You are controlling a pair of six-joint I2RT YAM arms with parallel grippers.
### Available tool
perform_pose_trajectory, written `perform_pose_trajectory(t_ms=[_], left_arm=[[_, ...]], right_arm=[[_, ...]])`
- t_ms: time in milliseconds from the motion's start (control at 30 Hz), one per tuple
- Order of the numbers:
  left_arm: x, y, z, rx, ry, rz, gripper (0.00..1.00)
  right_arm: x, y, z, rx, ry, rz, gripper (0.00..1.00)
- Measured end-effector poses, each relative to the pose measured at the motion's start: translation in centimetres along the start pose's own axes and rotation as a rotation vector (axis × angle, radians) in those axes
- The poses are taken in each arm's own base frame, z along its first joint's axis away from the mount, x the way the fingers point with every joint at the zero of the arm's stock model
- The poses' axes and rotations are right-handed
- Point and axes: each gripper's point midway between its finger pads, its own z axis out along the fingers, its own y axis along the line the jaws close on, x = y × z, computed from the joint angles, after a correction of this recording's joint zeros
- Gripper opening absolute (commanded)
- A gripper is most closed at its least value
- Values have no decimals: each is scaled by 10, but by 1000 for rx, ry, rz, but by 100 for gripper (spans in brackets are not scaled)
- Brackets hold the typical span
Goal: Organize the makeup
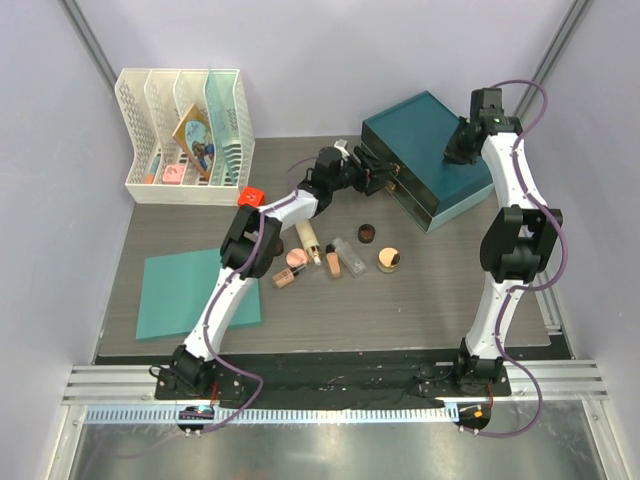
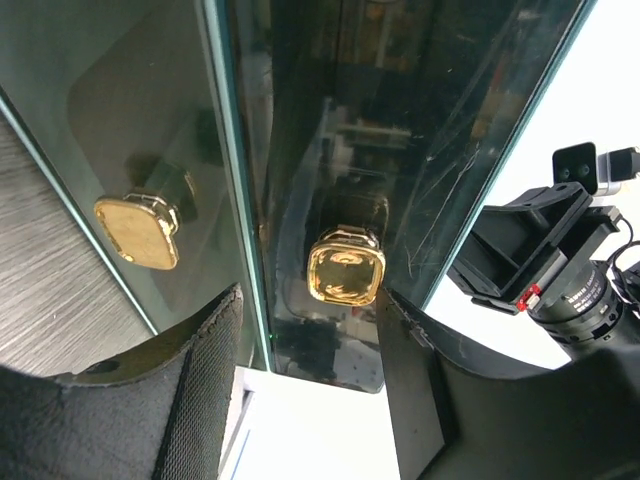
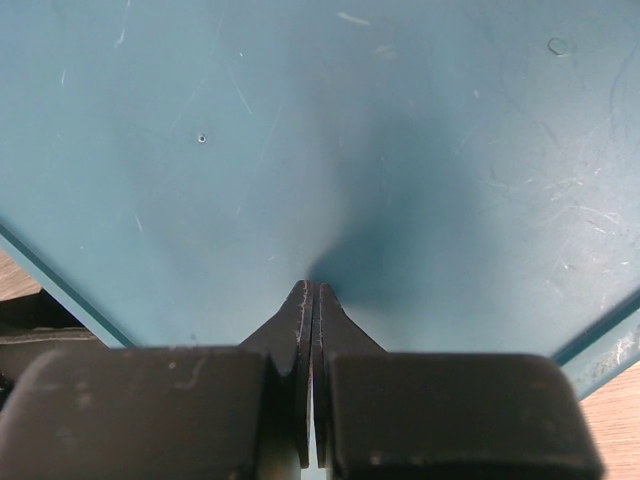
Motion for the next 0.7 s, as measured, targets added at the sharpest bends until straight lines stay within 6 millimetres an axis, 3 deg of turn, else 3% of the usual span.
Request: perform_pose_trajectory(t_ms=[533, 700], left_arm=[[-9, -9, 8, -19, -32, 41, 41], [-12, -14, 12, 1, -39, 48, 27]], right_arm=[[1, 3, 0, -20, 5, 0, 1], [1, 4, 1, -24, 5, 0, 1]])
